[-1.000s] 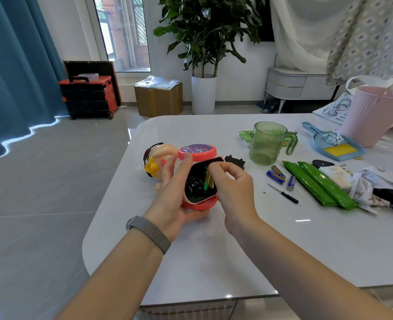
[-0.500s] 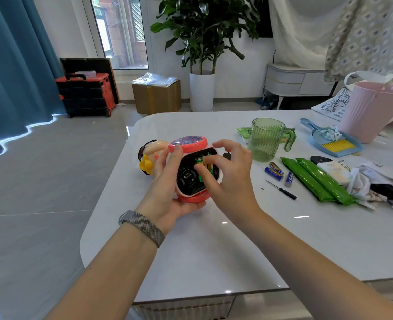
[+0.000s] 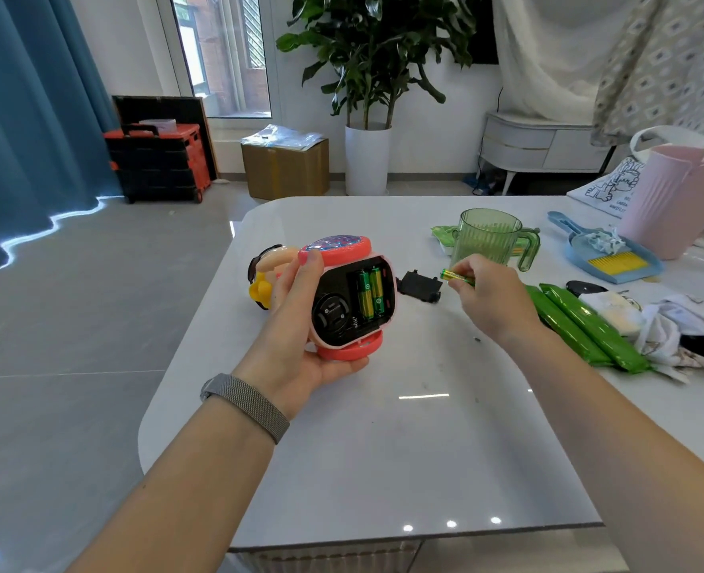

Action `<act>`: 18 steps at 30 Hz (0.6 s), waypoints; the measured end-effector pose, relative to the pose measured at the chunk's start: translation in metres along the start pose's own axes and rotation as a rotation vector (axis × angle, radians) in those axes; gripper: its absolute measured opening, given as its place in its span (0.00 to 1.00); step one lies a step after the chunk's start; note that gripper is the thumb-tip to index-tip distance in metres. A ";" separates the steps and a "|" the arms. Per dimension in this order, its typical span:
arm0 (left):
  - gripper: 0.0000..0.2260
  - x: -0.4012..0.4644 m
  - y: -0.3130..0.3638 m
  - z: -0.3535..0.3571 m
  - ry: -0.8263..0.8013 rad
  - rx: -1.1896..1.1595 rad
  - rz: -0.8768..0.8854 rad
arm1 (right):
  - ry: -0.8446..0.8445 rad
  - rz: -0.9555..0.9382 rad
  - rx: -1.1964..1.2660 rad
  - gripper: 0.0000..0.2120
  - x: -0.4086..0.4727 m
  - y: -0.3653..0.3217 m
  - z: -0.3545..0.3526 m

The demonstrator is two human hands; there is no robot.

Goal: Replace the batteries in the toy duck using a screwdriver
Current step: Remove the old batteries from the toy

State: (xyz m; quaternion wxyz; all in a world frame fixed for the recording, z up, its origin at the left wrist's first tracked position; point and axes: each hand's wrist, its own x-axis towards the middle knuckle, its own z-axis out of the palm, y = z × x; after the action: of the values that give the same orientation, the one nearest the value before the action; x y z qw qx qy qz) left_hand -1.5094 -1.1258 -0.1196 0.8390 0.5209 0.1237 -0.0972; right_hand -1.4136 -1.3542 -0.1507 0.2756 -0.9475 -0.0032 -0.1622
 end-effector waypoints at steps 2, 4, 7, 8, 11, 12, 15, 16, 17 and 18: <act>0.24 0.002 -0.001 -0.001 0.005 0.005 0.001 | 0.017 0.013 -0.119 0.09 0.005 0.005 0.008; 0.24 0.004 -0.001 -0.002 -0.001 0.009 -0.001 | 0.050 0.035 -0.221 0.07 0.008 0.008 0.011; 0.24 0.006 -0.001 -0.004 -0.006 0.015 0.004 | 0.074 0.022 -0.372 0.04 0.011 0.014 0.013; 0.25 0.006 -0.001 -0.004 -0.007 0.018 0.005 | 0.071 0.021 -0.396 0.03 0.013 0.017 0.013; 0.27 0.007 -0.001 -0.006 -0.013 0.023 -0.001 | 0.018 0.014 -0.430 0.03 0.016 0.021 0.015; 0.28 0.007 -0.001 -0.005 -0.009 0.023 -0.005 | -0.006 0.009 -0.436 0.05 0.017 0.022 0.016; 0.26 0.007 -0.001 -0.004 -0.005 0.023 -0.006 | -0.006 -0.022 -0.463 0.09 0.016 0.019 0.015; 0.25 0.006 0.000 -0.003 -0.003 0.018 -0.007 | 0.039 -0.045 -0.445 0.10 0.016 0.016 0.013; 0.25 0.005 0.001 -0.003 -0.002 0.013 -0.009 | 0.113 -0.082 -0.385 0.10 0.014 0.010 0.011; 0.25 0.004 0.001 -0.003 -0.001 0.008 -0.009 | 0.192 -0.120 -0.273 0.10 0.010 0.002 0.008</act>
State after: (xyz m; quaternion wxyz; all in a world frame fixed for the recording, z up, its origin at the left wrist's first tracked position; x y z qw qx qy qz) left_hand -1.5058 -1.1228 -0.1209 0.8364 0.5239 0.1251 -0.1016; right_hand -1.4015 -1.3526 -0.1550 0.1334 -0.9544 -0.0113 -0.2670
